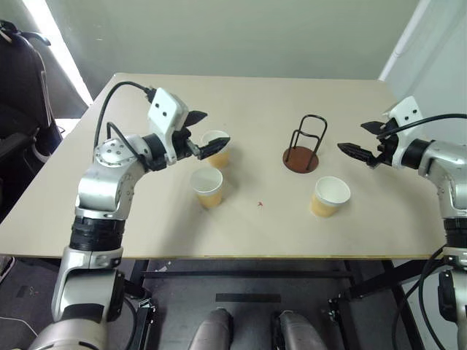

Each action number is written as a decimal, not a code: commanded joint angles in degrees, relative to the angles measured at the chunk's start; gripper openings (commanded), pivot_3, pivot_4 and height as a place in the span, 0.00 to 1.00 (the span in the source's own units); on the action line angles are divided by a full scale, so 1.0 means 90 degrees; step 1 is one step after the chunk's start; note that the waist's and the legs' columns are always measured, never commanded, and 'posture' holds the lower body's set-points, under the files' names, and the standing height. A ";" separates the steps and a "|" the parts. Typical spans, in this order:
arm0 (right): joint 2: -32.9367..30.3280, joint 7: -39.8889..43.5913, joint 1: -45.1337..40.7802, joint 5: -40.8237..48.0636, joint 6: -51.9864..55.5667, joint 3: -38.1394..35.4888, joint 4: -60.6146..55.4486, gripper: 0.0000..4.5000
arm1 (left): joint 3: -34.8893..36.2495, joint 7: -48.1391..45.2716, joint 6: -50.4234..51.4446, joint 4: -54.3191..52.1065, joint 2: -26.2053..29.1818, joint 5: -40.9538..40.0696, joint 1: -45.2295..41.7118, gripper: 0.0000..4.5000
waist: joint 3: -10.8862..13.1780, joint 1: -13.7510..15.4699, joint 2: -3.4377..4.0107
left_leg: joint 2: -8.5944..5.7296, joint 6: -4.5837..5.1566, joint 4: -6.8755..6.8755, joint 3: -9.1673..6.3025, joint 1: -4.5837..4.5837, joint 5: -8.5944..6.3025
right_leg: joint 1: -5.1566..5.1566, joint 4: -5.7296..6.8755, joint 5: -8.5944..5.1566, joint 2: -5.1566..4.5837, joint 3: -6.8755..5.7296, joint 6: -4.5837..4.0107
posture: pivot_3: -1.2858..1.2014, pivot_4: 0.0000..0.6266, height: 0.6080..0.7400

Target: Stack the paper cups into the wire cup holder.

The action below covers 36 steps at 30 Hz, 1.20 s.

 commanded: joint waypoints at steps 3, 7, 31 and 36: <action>-0.0146 0.0069 0.0000 0.0091 0.0076 -0.0120 -0.0327 0.94 | 0.0025 -0.0097 0.0002 -0.0201 0.0037 -0.0031 -0.0146 0.99 | 0.0000 0.0001 0.0000 | 0.0000 0.0000 0.0000 0.0000 0.0000 0.0000 | 0.0000 -0.0001 0.0000 0.0000 0.0000 0.0000 | 0.52 0.24 1.00; -0.0091 0.0084 -0.0044 0.0074 0.0140 -0.0059 -0.0321 0.94 | 0.0054 -0.0083 0.0009 -0.0226 0.0016 -0.0047 -0.0124 0.99 | 0.0000 0.0000 0.0000 | 0.0000 0.0000 0.0000 0.0000 0.0000 0.0000 | 0.0000 -0.0001 0.0000 0.0000 0.0000 0.0000 | 0.52 0.24 1.00; 0.0724 0.0484 -0.1627 -0.0771 -0.1232 0.1052 0.2036 0.94 | 0.0297 -0.1296 0.0609 -0.0303 0.0508 -0.0969 -0.0105 0.99 | 0.0000 -0.0011 0.0001 | 0.0001 0.0002 -0.0004 -0.0001 -0.0001 -0.0001 | -0.0008 0.0004 0.0000 0.0000 0.0000 -0.0003 | 0.52 0.24 1.00; 0.0801 0.0581 -0.1778 -0.0924 -0.1474 0.1123 0.2352 0.94 | 0.0079 -0.1863 0.0519 -0.0029 0.1034 -0.0726 -0.0145 0.99 | 0.0000 -0.0011 0.0001 | 0.0001 -0.0002 -0.0009 -0.0002 -0.0005 -0.0003 | -0.0013 0.0000 -0.0003 0.0000 0.0000 -0.0008 | 0.52 0.24 1.00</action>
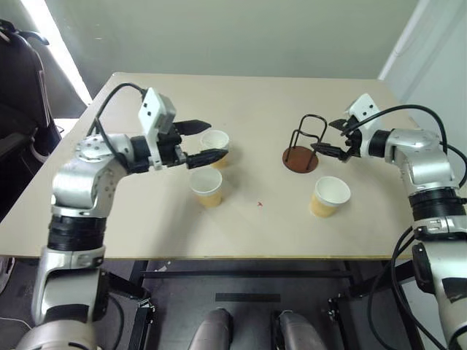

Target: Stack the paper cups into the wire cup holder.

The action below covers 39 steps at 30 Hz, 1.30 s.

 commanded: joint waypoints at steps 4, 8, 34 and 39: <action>0.0124 0.0078 -0.0336 -0.0177 -0.0374 0.0022 0.0293 0.94 | -0.0109 -0.0574 -0.0188 0.0215 0.0463 0.0183 -0.0263 0.99 | 0.0000 -0.0003 0.0000 | 0.0000 -0.0001 -0.0001 0.0000 0.0000 0.0001 | -0.0002 0.0004 -0.0001 -0.0001 0.0001 -0.0005 | 0.52 0.24 1.00; 0.0266 0.0078 -0.0462 -0.0315 -0.0576 0.0076 0.0638 0.94 | -0.0118 -0.0724 -0.0284 0.0350 0.0566 0.0285 -0.0337 0.99 | 0.0000 -0.0009 0.0000 | 0.0000 -0.0001 -0.0002 -0.0001 -0.0001 0.0001 | -0.0005 0.0004 -0.0002 0.0000 0.0001 -0.0012 | 0.52 0.24 1.00; 0.0410 0.0814 -0.0742 -0.0256 0.0412 0.0006 0.0200 0.01 | -0.0347 -0.1323 -0.0462 0.0754 0.0594 0.0537 -0.0724 1.00 | 0.0000 -0.0024 0.0000 | 0.0002 -0.0032 -0.0067 -0.0002 -0.0005 0.0023 | -0.0035 0.0001 -0.0003 -0.0001 -0.0001 -0.0031 | 0.52 0.24 1.00; 0.0291 0.1020 -0.0545 0.0045 0.1273 0.0010 -0.1074 0.01 | -0.0541 -0.1667 -0.0531 0.0840 0.0660 0.0633 -0.0762 1.00 | 0.0000 -0.0035 0.0000 | 0.0004 -0.0036 -0.0075 -0.0002 -0.0005 0.0026 | -0.0039 0.0001 -0.0006 0.0000 -0.0003 -0.0035 | 0.52 0.24 1.00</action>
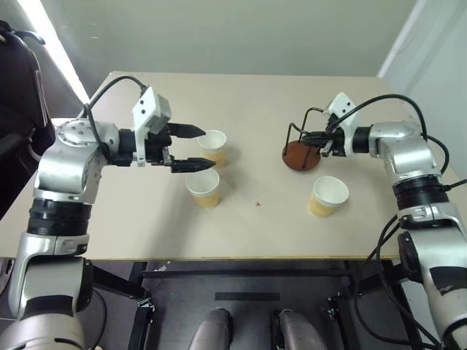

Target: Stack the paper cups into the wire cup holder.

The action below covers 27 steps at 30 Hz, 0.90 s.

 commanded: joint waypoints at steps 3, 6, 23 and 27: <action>-0.0163 0.0241 0.0084 0.0541 0.0944 -0.0153 -0.1683 0.01 | -0.0078 -0.0370 -0.0133 0.0054 0.0184 0.0085 -0.0180 1.00 | 0.0000 -0.0025 0.0000 | 0.0000 -0.0002 -0.0001 0.0000 -0.0001 0.0002 | -0.0002 0.0000 0.0000 0.0000 0.0000 0.0000 | 0.52 0.24 1.00; -0.0214 0.0329 0.0272 0.0692 0.1331 -0.0034 -0.2447 0.01 | -0.0137 -0.0517 -0.0153 0.0072 0.0200 0.0124 -0.0154 1.00 | 0.0000 -0.0036 0.0000 | 0.0000 0.0000 -0.0001 -0.0001 0.0000 0.0004 | -0.0002 0.0001 -0.0001 0.0001 -0.0001 -0.0002 | 0.52 0.24 1.00; -0.0074 0.0153 0.1256 0.1130 0.2139 0.0765 -0.4498 0.01 | -0.0511 -0.1438 -0.0103 -0.0360 0.0616 0.0142 0.0121 1.00 | 0.0000 -0.0060 0.0000 | 0.0002 0.0007 0.0004 -0.0001 0.0001 0.0012 | 0.0000 0.0005 -0.0009 0.0002 -0.0001 -0.0015 | 0.52 0.24 1.00; -0.0086 0.0154 0.1361 0.1229 0.2221 0.0871 -0.4706 0.01 | -0.0557 -0.1655 -0.0019 -0.0558 0.0757 0.0077 0.0165 1.00 | 0.0000 -0.0059 -0.0001 | 0.0002 0.0009 0.0005 -0.0001 0.0001 0.0013 | 0.0001 0.0005 -0.0012 0.0002 -0.0001 -0.0021 | 0.52 0.24 1.00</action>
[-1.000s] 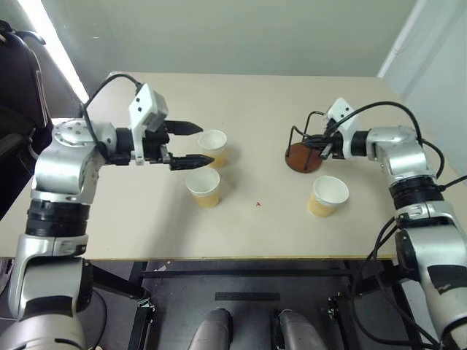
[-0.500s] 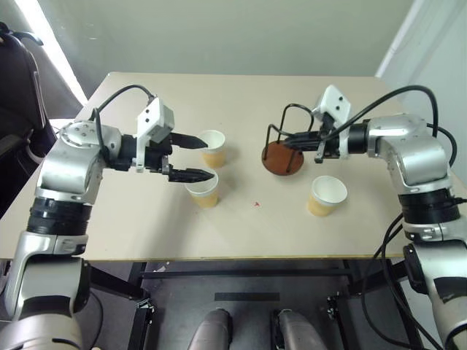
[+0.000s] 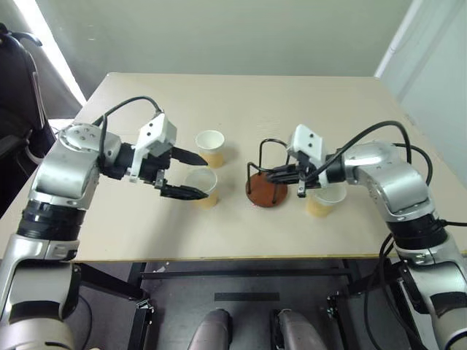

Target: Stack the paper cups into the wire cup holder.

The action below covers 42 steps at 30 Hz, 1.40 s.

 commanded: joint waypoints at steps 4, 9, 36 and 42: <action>-0.0065 -0.0041 0.0092 0.0228 0.0124 0.0016 -0.0599 0.01 | 0.0026 -0.0301 0.0071 -0.0371 0.0244 -0.0071 -0.0043 1.00 | 0.0000 0.0001 -0.0001 | 0.0000 0.0001 0.0001 0.0000 0.0001 0.0000 | 0.0003 0.0001 -0.0017 0.0000 0.0000 -0.0027 | 0.52 0.24 1.00; -0.0050 -0.0091 0.0126 0.0249 0.0118 0.0061 -0.0626 0.01 | 0.0002 -0.0324 0.0050 -0.0352 0.0239 -0.0032 -0.0085 1.00 | 0.0000 -0.0001 -0.0001 | 0.0001 0.0000 0.0003 0.0000 0.0002 0.0000 | 0.0002 0.0005 -0.0017 0.0000 0.0000 -0.0028 | 0.52 0.24 1.00; -0.0148 -0.0211 0.0140 -0.0214 -0.0690 0.0276 0.0119 0.97 | 0.0044 -0.0167 0.0008 -0.0347 0.0207 0.0013 -0.0114 1.00 | -0.0001 -0.0002 -0.0002 | 0.0002 0.0002 0.0005 0.0000 0.0003 -0.0001 | 0.0003 0.0008 -0.0015 0.0000 0.0000 -0.0024 | 0.52 0.24 1.00; -0.0354 -0.0117 0.0037 -0.0037 -0.0482 0.0056 -0.0060 0.99 | 0.0042 -0.0130 -0.0029 -0.0320 0.0143 0.0012 -0.0086 1.00 | -0.0001 0.0000 -0.0002 | 0.0002 0.0002 0.0005 0.0000 0.0002 -0.0001 | 0.0004 0.0007 -0.0015 -0.0001 0.0000 -0.0024 | 0.52 0.24 1.00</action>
